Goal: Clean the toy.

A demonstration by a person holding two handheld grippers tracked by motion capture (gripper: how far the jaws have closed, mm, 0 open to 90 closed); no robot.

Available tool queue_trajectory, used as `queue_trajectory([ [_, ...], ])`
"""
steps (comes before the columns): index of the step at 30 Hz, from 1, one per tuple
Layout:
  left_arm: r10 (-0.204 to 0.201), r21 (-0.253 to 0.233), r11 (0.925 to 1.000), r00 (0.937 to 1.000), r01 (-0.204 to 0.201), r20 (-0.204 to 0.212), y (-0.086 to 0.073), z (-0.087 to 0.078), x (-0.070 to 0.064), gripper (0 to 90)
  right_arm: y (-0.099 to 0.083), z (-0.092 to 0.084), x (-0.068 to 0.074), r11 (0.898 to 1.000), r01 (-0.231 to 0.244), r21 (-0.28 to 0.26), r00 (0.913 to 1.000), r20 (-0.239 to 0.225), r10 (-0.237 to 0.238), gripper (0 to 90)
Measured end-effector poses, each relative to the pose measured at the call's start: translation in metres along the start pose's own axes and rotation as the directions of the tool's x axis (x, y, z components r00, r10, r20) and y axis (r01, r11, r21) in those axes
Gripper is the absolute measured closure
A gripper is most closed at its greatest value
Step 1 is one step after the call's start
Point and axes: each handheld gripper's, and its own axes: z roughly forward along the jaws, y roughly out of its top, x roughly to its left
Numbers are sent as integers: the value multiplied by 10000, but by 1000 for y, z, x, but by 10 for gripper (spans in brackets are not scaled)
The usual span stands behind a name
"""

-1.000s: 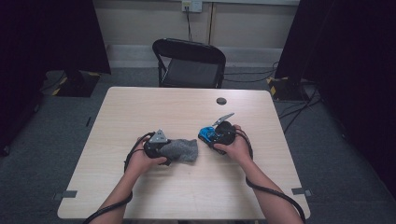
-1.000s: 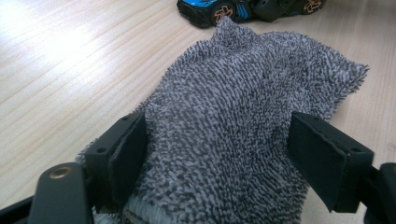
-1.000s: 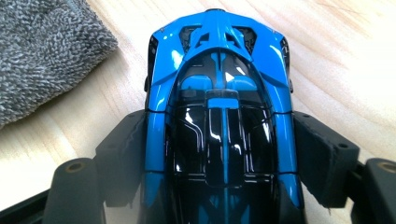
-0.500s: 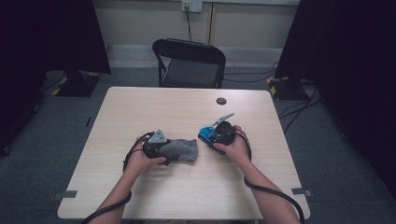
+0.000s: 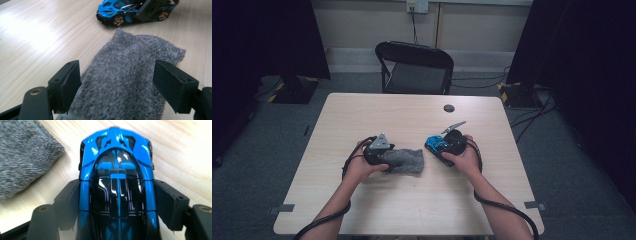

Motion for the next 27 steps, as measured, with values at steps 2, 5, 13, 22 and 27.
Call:
queue_trajectory([
  [2,163,111,9998,9999,-164,58,2,2,-1,221,-1,0,1,9996,233,172,9996,175,-236,282],
  [5,212,144,9997,9997,-214,145,3,6,-1,223,-2,-1,2,9998,194,61,9997,156,-195,281],
  [13,243,211,9995,9993,-249,287,2,10,2,225,-2,1,3,9987,421,271,9989,209,-426,280],
  [22,29,518,9986,9979,-63,649,-4,18,6,199,-2,1,2,9989,415,224,9989,198,-419,282],
  [27,97,817,9965,9973,-156,725,-6,23,6,241,-3,0,2,9992,273,284,9995,176,-278,282],
])
